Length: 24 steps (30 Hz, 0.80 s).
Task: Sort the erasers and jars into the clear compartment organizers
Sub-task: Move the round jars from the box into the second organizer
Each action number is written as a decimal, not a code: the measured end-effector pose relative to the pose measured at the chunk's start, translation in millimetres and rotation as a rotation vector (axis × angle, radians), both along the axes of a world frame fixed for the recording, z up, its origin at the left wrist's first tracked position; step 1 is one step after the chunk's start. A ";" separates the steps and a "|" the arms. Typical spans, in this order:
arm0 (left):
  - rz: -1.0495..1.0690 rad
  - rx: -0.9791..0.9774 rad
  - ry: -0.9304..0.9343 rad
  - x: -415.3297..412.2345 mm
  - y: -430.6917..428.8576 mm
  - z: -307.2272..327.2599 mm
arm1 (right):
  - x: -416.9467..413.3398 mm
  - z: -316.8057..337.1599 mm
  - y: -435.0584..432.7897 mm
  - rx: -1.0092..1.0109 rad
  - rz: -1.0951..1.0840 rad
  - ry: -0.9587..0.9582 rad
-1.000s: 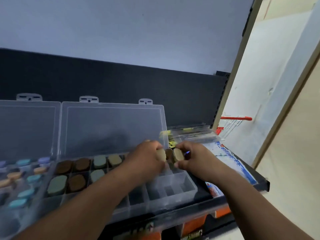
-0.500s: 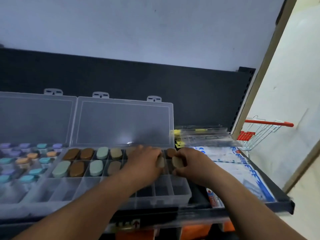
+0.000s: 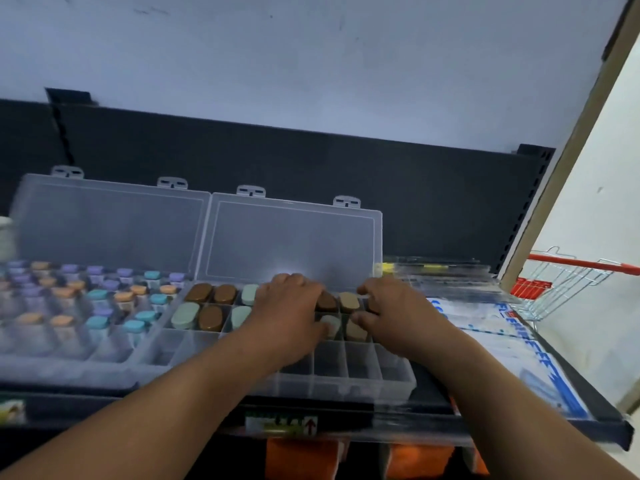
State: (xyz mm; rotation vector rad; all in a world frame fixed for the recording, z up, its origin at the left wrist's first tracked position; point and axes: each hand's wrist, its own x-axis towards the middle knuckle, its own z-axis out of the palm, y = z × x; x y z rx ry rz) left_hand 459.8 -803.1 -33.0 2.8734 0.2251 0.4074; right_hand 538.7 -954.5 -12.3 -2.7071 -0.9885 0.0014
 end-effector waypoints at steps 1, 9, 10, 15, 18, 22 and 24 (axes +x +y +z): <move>0.019 0.030 -0.027 -8.4 8.8 1.1 | -6.4 2.3 8.9 -0.004 0.026 -0.032; 0.289 0.185 -0.093 -138.7 120.0 19.9 | -92.1 10.4 135.2 -0.056 0.281 -0.167; 0.322 0.195 -0.094 -158.8 133.4 22.0 | -106.4 11.0 151.8 -0.055 0.308 -0.172; 0.457 0.215 -0.071 -266.9 193.6 30.1 | -194.4 15.2 226.3 -0.010 0.443 -0.153; 0.524 0.243 -0.051 -330.5 225.7 34.6 | -248.0 16.4 268.3 0.019 0.520 -0.172; 0.632 0.275 0.013 -411.0 271.0 36.6 | -313.5 15.4 326.6 0.037 0.611 -0.199; 0.678 0.260 0.048 -446.6 291.3 37.1 | -342.4 15.9 355.5 0.024 0.657 -0.192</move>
